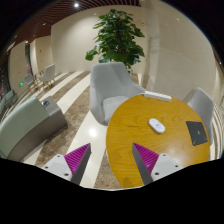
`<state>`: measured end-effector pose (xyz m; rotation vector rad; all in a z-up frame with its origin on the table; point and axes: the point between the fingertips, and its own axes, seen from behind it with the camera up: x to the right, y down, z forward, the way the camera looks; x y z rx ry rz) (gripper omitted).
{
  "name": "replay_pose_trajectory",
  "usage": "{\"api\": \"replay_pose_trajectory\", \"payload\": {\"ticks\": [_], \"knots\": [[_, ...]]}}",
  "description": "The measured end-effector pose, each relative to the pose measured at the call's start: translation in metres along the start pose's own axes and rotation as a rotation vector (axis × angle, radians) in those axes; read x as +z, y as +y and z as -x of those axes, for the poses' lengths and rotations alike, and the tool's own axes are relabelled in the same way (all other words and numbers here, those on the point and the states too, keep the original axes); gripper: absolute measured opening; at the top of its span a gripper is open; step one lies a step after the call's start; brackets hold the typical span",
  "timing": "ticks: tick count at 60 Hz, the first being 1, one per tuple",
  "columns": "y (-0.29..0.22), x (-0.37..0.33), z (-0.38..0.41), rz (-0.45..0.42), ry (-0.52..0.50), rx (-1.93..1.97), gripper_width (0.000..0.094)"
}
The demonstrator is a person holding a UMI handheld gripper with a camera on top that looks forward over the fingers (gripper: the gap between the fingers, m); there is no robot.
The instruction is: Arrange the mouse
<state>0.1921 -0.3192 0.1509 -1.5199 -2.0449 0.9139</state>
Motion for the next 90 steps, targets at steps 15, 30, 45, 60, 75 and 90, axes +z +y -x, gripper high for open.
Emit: {"api": "replay_pose_trajectory", "payload": {"ticks": [15,30,45,60,75,90], "knots": [[0.009,0.015,-0.071,0.017,0.123,0.076,0.0859],[0.021,0.034,-0.147,0.033,0.214,0.109,0.0864],[0.015,0.076,-0.196,0.014,0.249,0.115,0.0865],[0.003,0.147,-0.236,0.023,0.249,0.105,0.0865],[0.001,0.204,-0.264,0.074,0.248,0.099,0.0865],[-0.013,0.234,-0.28,0.079,0.233,0.129,0.0872]]}}
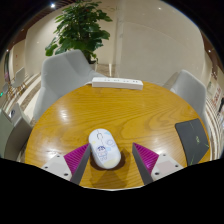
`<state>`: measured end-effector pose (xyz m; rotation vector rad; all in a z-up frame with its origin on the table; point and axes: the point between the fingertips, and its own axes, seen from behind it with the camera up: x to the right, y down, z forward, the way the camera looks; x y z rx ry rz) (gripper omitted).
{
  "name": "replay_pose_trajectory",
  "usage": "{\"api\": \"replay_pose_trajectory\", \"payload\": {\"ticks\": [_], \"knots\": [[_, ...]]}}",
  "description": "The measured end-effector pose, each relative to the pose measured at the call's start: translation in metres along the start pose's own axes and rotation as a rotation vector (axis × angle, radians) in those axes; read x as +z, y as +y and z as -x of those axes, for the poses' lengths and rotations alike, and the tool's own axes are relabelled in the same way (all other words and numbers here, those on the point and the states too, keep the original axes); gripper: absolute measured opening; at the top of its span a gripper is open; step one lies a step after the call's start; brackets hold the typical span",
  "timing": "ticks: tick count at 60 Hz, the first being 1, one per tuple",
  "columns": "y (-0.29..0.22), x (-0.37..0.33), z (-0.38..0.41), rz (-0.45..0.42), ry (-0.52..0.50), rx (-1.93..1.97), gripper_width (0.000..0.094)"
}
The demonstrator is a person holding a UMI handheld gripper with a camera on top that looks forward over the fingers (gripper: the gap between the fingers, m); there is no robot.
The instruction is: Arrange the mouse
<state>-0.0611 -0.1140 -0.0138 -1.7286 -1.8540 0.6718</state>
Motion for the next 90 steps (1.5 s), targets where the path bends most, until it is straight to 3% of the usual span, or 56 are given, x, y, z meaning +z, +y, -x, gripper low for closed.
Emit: {"api": "replay_pose_trajectory", "payload": {"ticks": [22,24,30,42,54,64,69,76,87,90], "knots": [[-0.015,0.021,-0.008,0.0,-0.018,0.023,0.0851],[-0.015,0.023,-0.007,0.005,-0.026,0.032,0.0812],[-0.016,0.025,-0.008,0.006,-0.019,0.036,0.0477],[-0.017,0.016,-0.008,0.038,-0.041,0.056,0.0349],[-0.101,-0.033,-0.07,-0.092,-0.03,0.095,0.0348],[-0.137,-0.044,-0.202,-0.14,0.075,0.154,0.0348],[-0.109,-0.039,-0.275,-0.103,0.154,0.207,0.0347],[-0.054,-0.021,-0.335,-0.033,0.19,0.264,0.0348],[0.013,0.012,-0.36,0.054,0.182,0.28,0.035],[0.019,0.016,-0.361,0.054,0.177,0.292,0.0388]]}}
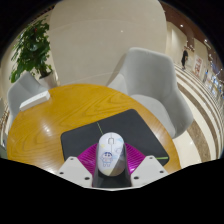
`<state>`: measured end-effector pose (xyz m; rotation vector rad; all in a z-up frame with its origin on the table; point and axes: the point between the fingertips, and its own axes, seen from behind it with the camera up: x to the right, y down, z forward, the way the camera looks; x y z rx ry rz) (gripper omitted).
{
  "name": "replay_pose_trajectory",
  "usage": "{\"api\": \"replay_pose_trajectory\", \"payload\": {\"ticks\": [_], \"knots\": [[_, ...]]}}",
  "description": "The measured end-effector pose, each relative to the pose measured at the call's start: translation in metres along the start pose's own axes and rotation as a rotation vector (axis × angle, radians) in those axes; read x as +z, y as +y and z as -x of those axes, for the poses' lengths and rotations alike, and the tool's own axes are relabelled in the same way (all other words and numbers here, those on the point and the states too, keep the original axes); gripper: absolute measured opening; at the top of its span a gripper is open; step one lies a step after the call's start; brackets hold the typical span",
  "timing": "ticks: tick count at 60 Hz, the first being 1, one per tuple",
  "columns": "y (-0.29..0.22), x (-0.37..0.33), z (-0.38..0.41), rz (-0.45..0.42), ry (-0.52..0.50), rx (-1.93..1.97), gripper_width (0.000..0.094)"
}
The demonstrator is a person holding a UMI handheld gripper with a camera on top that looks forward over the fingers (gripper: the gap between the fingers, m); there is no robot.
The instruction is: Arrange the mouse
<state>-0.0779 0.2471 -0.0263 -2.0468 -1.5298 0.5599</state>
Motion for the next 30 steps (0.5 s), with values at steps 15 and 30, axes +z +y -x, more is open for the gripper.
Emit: {"api": "replay_pose_trajectory", "payload": {"ticks": [15,30], "knots": [[-0.012,-0.019,0.0,-0.031,0.035,-0.024,0.0851],[0.005,-0.162,0.083,-0.06,0.0,-0.096,0.0858]]}}
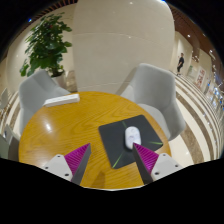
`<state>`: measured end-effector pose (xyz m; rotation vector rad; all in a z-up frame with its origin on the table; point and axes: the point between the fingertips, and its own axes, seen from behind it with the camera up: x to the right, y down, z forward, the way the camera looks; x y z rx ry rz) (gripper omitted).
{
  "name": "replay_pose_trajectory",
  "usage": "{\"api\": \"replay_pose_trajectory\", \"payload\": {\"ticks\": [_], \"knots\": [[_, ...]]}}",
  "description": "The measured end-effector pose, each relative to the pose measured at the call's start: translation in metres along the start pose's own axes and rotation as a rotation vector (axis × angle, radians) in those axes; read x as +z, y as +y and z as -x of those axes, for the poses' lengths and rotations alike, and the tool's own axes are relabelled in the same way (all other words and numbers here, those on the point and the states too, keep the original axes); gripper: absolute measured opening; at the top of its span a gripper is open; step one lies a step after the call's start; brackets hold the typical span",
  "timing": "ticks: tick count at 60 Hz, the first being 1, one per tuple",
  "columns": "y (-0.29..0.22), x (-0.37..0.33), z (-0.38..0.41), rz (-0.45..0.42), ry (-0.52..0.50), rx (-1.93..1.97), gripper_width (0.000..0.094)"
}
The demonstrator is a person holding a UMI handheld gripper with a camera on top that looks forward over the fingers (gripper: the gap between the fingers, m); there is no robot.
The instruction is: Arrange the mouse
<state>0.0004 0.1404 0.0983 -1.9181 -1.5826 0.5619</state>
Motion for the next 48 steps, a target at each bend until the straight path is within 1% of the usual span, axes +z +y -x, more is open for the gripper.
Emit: {"api": "replay_pose_trajectory", "payload": {"ticks": [7,15,16,28,35,48], "knots": [[0.037,-0.068,0.059,0.021,-0.077,-0.02,0.086],[0.074,-0.119,0.105,0.039,-0.12,-0.046,0.0864],[0.083,-0.12,0.109,0.037,-0.127,-0.048,0.0865],[0.112,-0.145,0.138,0.046,-0.14,-0.087,0.0866],[0.118,-0.146,0.139,0.055,-0.12,-0.087,0.0868],[0.124,-0.156,0.142,0.039,-0.091,-0.076,0.0864]]}}
